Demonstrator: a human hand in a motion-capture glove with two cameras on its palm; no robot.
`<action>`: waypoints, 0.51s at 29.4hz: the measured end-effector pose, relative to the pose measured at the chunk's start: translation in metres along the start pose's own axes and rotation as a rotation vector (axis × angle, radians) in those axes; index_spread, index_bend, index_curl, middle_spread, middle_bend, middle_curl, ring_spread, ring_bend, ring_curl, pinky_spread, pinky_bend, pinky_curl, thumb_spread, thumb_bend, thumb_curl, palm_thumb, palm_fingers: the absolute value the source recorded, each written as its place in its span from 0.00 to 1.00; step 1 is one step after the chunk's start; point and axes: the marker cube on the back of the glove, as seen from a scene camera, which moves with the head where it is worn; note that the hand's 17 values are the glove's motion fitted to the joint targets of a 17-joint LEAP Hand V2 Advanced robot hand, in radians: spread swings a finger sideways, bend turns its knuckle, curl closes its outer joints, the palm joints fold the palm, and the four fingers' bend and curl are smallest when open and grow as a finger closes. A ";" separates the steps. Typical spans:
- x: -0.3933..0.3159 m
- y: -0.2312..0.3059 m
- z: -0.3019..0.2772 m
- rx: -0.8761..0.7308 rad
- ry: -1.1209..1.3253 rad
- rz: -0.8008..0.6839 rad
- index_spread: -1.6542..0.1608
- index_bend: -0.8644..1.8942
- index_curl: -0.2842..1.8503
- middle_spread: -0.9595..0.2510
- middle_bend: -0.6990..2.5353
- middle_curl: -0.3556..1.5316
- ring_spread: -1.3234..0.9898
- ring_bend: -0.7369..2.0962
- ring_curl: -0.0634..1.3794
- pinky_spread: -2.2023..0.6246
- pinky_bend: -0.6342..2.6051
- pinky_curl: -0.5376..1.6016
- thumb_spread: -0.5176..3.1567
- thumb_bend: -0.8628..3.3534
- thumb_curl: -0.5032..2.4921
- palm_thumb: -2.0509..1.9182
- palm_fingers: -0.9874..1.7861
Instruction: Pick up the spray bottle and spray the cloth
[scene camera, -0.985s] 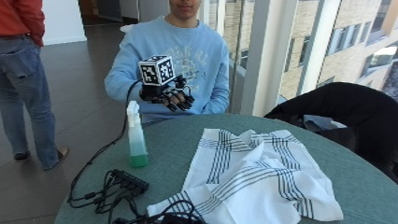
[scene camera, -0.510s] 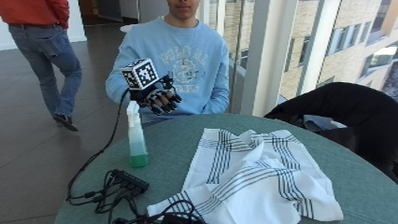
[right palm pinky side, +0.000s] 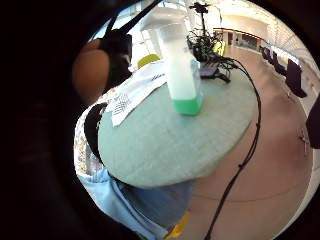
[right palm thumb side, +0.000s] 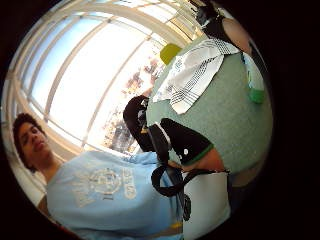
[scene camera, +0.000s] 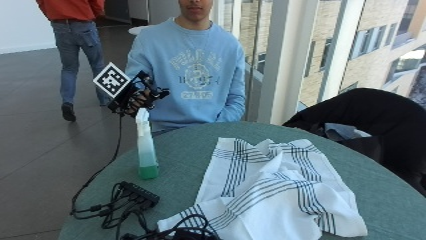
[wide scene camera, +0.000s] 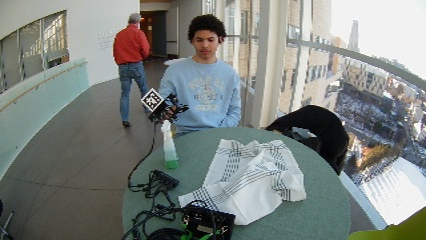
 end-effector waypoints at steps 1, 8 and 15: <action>0.005 -0.003 -0.002 0.033 -0.021 0.007 0.70 0.36 0.27 0.73 0.27 0.37 0.57 0.35 0.27 0.84 0.28 0.42 0.43 0.20 0.27 0.66 0.60; 0.043 -0.021 -0.007 0.202 -0.158 0.078 0.71 0.36 0.27 0.73 0.27 0.37 0.56 0.37 0.28 0.84 0.28 0.42 0.43 0.20 0.27 0.66 0.62; 0.076 -0.046 0.007 0.167 -0.254 0.185 0.71 0.36 0.26 0.73 0.28 0.38 0.56 0.38 0.29 0.84 0.28 0.42 0.43 0.20 0.27 0.66 0.62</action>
